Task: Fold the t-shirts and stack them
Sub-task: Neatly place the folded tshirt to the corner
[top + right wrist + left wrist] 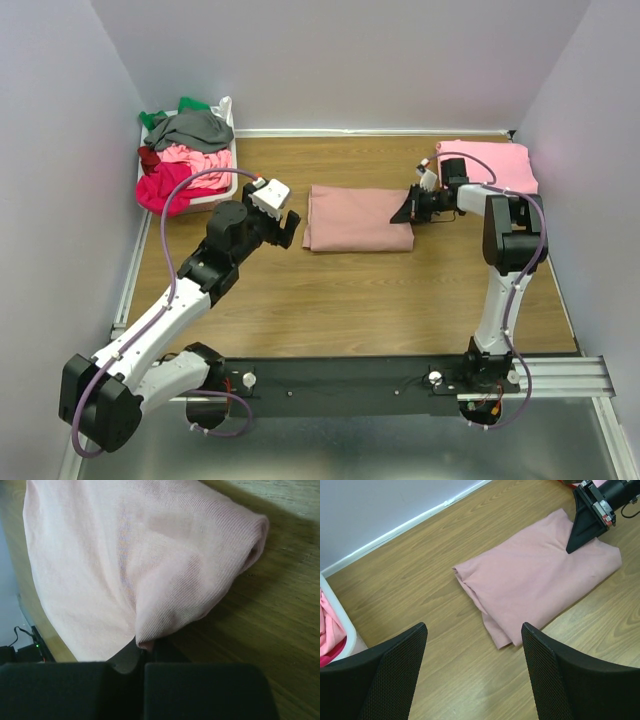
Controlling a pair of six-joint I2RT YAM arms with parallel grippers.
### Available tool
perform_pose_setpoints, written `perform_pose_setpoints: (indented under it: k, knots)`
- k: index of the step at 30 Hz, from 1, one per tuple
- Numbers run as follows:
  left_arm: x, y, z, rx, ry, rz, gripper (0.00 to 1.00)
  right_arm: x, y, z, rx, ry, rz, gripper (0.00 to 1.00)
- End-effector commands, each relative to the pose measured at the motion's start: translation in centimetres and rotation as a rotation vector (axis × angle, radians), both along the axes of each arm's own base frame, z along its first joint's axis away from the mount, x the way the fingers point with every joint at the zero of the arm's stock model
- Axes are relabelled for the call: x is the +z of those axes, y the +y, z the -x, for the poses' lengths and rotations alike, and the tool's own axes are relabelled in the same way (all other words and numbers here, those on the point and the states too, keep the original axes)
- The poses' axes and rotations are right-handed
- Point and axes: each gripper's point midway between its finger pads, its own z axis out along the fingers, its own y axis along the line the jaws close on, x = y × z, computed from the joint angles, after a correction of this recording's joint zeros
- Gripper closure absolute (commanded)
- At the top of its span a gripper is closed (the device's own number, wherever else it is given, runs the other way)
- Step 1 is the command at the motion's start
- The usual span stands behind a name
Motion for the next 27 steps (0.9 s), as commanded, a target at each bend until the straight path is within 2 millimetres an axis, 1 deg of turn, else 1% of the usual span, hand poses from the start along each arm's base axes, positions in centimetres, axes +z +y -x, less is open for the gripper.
perform_pose_setpoints:
  k: [1, 2, 3, 4, 6, 8, 9, 11, 12, 15, 16, 17, 18, 23, 27]
  knots:
    - [0.1, -0.8, 0.3, -0.048, -0.01, 0.007, 0.17, -0.5, -0.8, 0.9, 0.027, 0.018, 0.08, 1.0]
    - [0.0, -1.0, 0.3, -0.055, -0.009, 0.007, 0.17, 0.5, -1.1, 0.0, 0.031, -0.022, 0.105, 1.0]
    - [0.0, -1.0, 0.4, -0.059, -0.009, 0.008, 0.17, 1.3, -1.6, -0.3, 0.034, -0.047, 0.145, 1.0]
    - [0.1, -1.1, 0.5, -0.063, -0.01, 0.01, 0.17, 2.6, -2.0, -1.5, 0.033, -0.096, 0.178, 1.0]
    - [0.1, -1.0, 0.6, -0.064, -0.013, 0.009, 0.17, 4.0, -3.5, -2.4, 0.019, -0.149, 0.28, 1.0]
    - [0.3, -1.0, 0.7, -0.064, -0.018, 0.012, 0.17, 5.7, -5.2, -4.1, 0.008, -0.225, 0.392, 1.0]
    - [0.4, -1.1, 0.7, -0.069, -0.021, 0.014, 0.17, 6.0, -6.6, -4.9, -0.013, -0.251, 0.481, 1.0]
    - [0.7, -1.0, 0.9, -0.071, -0.03, 0.015, 0.17, 7.0, -8.1, -5.6, -0.028, -0.291, 0.563, 1.0]
    - [0.8, -1.0, 0.9, -0.072, -0.032, 0.016, 0.17, 7.6, -9.2, -6.1, -0.036, -0.313, 0.627, 1.0]
    - [0.8, -1.1, 1.0, -0.078, -0.037, 0.015, 0.17, 8.8, -10.3, -6.7, -0.047, -0.346, 0.694, 1.0]
    - [0.9, -1.1, 1.0, -0.078, -0.041, 0.014, 0.17, 9.8, -11.0, -7.3, -0.06, -0.374, 0.735, 1.0]
    - [1.0, -1.1, 1.1, -0.081, -0.042, 0.015, 0.17, 10.1, -11.3, -7.6, -0.066, -0.383, 0.749, 1.0]
    - [1.0, -1.1, 1.1, -0.083, -0.043, 0.014, 0.17, 11.0, -11.7, -8.0, -0.078, -0.404, 0.774, 1.0]
    - [1.2, -1.2, 1.2, -0.09, -0.052, 0.014, 0.17, 12.9, -12.8, -9.3, -0.111, -0.45, 0.832, 1.0]
    - [1.2, -1.2, 1.3, -0.093, -0.052, 0.015, 0.17, 15.3, -13.8, -10.7, -0.154, -0.503, 0.888, 1.0]
